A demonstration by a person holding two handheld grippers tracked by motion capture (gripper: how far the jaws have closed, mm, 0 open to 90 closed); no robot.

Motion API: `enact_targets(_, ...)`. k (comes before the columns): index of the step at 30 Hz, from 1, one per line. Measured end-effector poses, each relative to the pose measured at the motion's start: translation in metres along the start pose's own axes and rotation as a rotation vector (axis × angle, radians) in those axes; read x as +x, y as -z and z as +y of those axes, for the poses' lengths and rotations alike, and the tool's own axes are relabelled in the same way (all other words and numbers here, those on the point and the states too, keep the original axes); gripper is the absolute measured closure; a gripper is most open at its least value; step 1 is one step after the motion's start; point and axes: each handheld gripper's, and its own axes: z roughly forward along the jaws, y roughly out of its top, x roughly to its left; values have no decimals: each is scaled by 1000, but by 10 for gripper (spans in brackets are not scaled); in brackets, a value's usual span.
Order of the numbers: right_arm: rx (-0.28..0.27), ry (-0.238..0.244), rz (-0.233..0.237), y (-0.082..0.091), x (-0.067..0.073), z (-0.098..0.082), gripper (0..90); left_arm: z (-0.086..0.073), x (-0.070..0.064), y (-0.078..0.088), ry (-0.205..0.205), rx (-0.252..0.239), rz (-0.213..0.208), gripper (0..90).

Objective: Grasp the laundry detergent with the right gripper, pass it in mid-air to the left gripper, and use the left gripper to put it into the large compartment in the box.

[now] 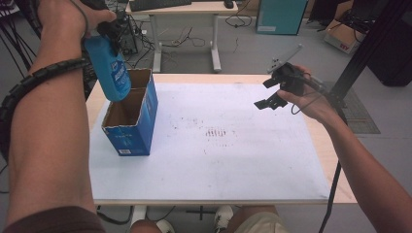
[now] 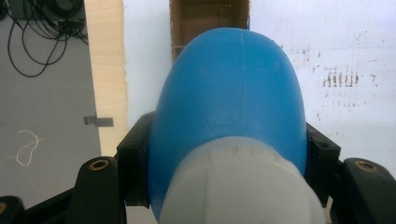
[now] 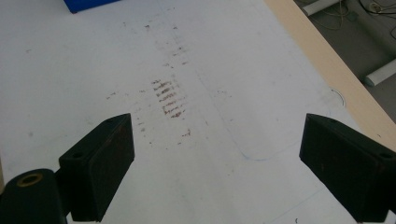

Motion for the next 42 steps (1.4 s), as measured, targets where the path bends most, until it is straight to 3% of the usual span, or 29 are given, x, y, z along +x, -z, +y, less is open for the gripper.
enact_targets(2, 0, 4, 1, -1, 0, 0, 103, 0, 1, 0, -14, 2, 0, 367)
enact_targets(3, 1, 0, 1, -1, 1, 1, 103, 0, 0, 0, 0, -3, -4, 366)
enact_targets(29, 5, 2, -6, -2, 0, -2, 103, 1, 0, -4, -1, -15, -4, 367)
enact_targets(42, 17, 5, -11, -4, 0, -2, 103, 0, 7, -19, 11, -8, -9, 366)
